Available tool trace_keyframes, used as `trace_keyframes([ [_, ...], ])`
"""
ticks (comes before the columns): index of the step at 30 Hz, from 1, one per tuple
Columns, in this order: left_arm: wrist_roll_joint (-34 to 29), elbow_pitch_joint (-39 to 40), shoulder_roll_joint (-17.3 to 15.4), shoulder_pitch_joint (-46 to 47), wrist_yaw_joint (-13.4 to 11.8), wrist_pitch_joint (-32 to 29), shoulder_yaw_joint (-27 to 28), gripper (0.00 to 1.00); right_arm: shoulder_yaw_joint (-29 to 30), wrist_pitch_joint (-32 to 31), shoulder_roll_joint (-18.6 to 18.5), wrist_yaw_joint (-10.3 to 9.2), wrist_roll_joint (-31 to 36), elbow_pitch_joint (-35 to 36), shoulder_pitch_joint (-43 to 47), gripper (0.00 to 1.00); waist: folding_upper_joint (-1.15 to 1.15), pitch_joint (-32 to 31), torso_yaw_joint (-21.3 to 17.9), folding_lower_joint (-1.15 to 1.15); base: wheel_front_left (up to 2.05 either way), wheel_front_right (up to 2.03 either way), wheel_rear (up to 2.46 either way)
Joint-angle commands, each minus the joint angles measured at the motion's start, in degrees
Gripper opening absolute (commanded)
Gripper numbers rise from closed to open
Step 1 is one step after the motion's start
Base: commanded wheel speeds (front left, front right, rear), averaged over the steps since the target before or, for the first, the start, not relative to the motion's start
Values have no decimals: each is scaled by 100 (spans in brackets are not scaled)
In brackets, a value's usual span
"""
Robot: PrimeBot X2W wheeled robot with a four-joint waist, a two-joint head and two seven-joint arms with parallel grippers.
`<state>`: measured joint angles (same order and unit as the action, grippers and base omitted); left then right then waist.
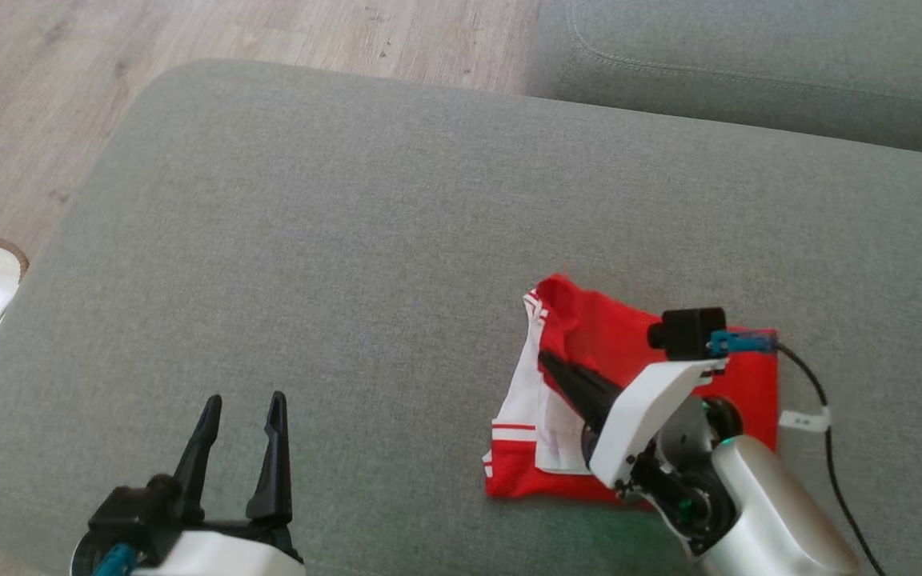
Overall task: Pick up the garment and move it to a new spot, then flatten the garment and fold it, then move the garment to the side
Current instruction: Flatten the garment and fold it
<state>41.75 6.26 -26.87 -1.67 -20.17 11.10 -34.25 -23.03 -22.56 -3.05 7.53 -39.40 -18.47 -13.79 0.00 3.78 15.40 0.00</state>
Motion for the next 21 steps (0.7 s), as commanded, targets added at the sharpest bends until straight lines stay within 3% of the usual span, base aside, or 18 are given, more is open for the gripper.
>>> trace_keyframes([
  [1, 6, 139, -95, 198, -13, 54, 225, 100, -196, 122, 16, -4, -137, 65, -312, 23, 0, 1, -5, 0, 0, 0, 0],
  [3, 7, 128, -85, 193, -20, 64, 224, 100, -315, 247, 17, -4, -279, 0, -379, 100, 0, 4, -20, 0, 0, 0, 0],
  [10, 4, 89, -43, 221, 7, 69, 169, 100, -486, 892, 17, -4, -449, -5, -725, 100, 0, -49, -205, 0, 0, 0, 0],
  [14, -25, 75, -14, 262, 26, 49, 103, 100, -243, 1226, 17, -4, 90, -47, -846, 100, 0, -109, -337, 0, 0, 0, 0],
  [21, -78, -47, 133, 501, 95, -26, -53, 100, 873, 1785, 17, -4, 1812, 287, -564, 100, 0, -277, -724, 0, 0, 0, 0],
])
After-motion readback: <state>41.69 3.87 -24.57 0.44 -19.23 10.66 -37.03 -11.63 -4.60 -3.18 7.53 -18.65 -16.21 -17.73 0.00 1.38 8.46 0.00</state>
